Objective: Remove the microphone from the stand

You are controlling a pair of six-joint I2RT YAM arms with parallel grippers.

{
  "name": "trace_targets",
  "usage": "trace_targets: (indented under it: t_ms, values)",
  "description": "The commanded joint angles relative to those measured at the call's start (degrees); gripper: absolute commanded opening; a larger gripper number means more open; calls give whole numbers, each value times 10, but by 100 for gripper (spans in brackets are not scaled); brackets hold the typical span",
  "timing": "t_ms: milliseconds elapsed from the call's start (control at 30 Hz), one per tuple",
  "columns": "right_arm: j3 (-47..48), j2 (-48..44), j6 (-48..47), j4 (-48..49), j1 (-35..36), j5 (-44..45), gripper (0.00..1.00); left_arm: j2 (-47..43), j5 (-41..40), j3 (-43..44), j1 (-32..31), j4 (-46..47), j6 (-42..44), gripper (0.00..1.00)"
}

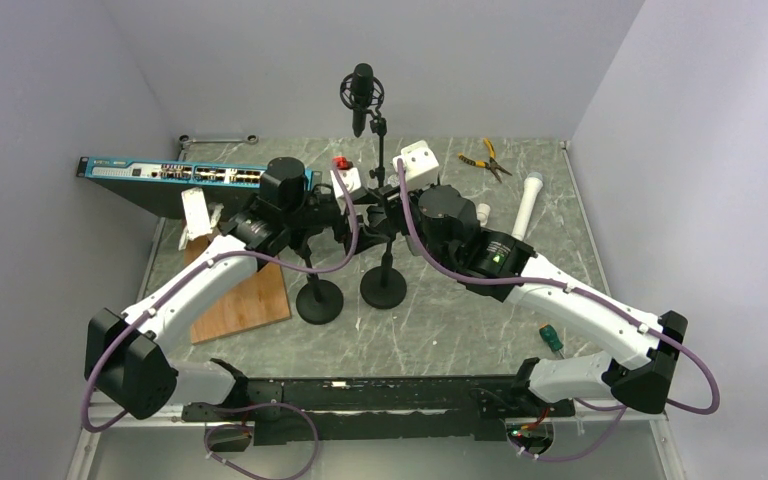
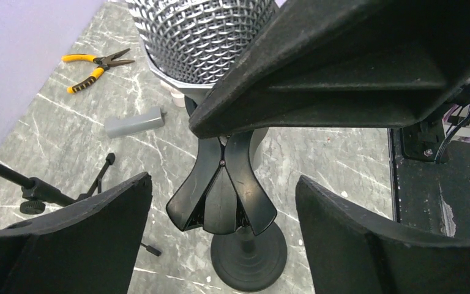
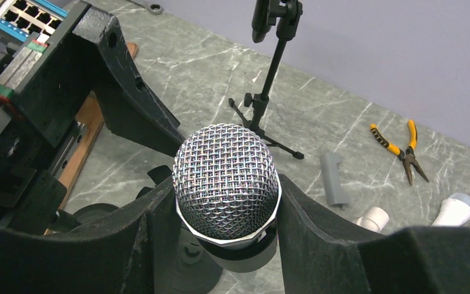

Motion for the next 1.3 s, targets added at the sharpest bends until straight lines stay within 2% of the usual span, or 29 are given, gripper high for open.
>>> trace_targets:
  t_ms: [0, 100, 267, 333, 367, 433, 467, 500, 733, 967, 1267]
  values:
    - [1, -16, 28, 24, 1, -19, 0, -11, -12, 15, -7, -13, 25, 86]
    - [-3, -18, 30, 24, 1, -19, 0, -11, -30, 12, -9, -20, 30, 81]
    - [-6, -20, 32, 26, 1, -22, 0, -3, -49, 22, -11, -39, 37, 82]
    - [-5, -20, 32, 26, 1, -22, 0, 1, -55, 27, -11, -41, 38, 75]
    - [-4, -19, 31, 26, 1, -22, 0, 6, -55, 32, -12, -47, 40, 63]
    - [-3, -20, 30, 28, 1, -22, 0, 21, -57, 58, -11, -76, 48, 19]
    - [-1, -18, 30, 28, 0, -21, 0, 29, -67, 72, -12, -94, 48, 2]
    - [3, -17, 29, 27, 1, -20, 0, 35, -70, 79, -12, -106, 50, 0]
    - [67, -1, 19, 5, 3, -26, 0, 26, -65, 63, -13, -92, 45, 0]
    - [200, 24, -26, -8, 12, -54, 0, 28, -55, 57, -12, -92, 40, 0]
    - [325, 29, -115, -2, 15, -7, 0, 7, -70, 31, -19, -71, 46, 0]
